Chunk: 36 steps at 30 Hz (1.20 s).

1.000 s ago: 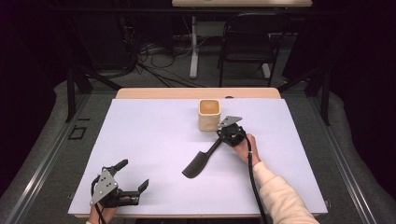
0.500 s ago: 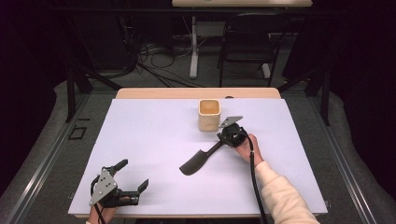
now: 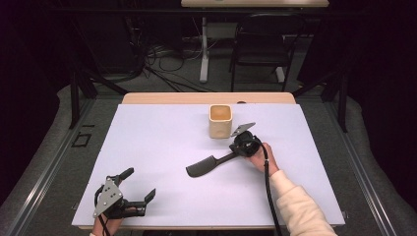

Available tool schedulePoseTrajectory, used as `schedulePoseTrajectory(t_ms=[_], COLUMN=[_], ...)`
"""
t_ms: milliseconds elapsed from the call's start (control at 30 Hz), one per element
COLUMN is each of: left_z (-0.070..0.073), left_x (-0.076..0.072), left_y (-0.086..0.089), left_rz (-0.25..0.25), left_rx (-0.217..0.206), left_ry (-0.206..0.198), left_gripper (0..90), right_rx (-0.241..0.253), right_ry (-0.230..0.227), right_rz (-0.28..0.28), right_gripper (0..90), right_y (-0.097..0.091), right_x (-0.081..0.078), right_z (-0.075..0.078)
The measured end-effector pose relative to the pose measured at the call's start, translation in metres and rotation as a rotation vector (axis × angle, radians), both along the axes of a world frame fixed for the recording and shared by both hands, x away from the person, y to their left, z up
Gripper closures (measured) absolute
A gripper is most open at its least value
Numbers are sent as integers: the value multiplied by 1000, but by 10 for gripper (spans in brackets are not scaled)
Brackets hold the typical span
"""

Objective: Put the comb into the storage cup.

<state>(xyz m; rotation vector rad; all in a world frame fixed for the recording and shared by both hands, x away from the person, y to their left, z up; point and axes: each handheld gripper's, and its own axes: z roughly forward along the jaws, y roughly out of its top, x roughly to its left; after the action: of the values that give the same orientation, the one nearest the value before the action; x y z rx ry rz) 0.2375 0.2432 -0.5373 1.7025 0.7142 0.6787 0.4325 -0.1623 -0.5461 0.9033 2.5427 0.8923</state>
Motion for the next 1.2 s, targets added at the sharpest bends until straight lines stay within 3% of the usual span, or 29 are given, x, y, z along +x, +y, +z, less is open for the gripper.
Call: schedulePoseTrajectory(t_ms=[267, 1200], left_z=[0, 0], left_x=[-1, -1], left_y=[-1, -2], left_rz=[-12, -27], left_rx=[4, 14], left_ry=[-4, 5], left_gripper=[18, 18], right_rx=[-11, -64], right_ry=[23, 68], right_rz=[38, 90], right_gripper=[900, 900], right_y=[0, 3], right_x=[-6, -22], right_z=[2, 2])
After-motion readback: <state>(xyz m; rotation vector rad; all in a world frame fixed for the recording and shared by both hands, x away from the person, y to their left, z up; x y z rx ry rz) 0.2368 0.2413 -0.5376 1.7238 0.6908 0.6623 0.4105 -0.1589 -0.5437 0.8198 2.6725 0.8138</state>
